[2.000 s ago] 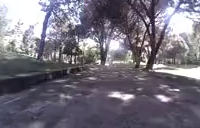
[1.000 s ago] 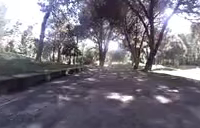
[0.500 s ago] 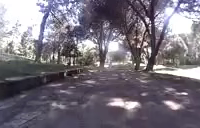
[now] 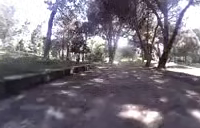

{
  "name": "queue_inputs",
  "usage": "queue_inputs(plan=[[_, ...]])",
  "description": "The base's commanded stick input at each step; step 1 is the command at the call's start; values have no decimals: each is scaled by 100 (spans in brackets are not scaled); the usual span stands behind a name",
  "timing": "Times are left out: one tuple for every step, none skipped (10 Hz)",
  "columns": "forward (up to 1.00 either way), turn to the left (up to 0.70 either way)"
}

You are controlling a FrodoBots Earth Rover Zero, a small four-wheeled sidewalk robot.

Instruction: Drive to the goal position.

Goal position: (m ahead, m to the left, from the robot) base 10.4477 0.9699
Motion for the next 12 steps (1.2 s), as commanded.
queue_inputs(plan=[[85, 0], [85, 0], [85, -9], [85, -34], [85, -34], [85, -21], [85, 0], [85, 0], [85, 0], [85, 0], [85, 0], [85, 0]])
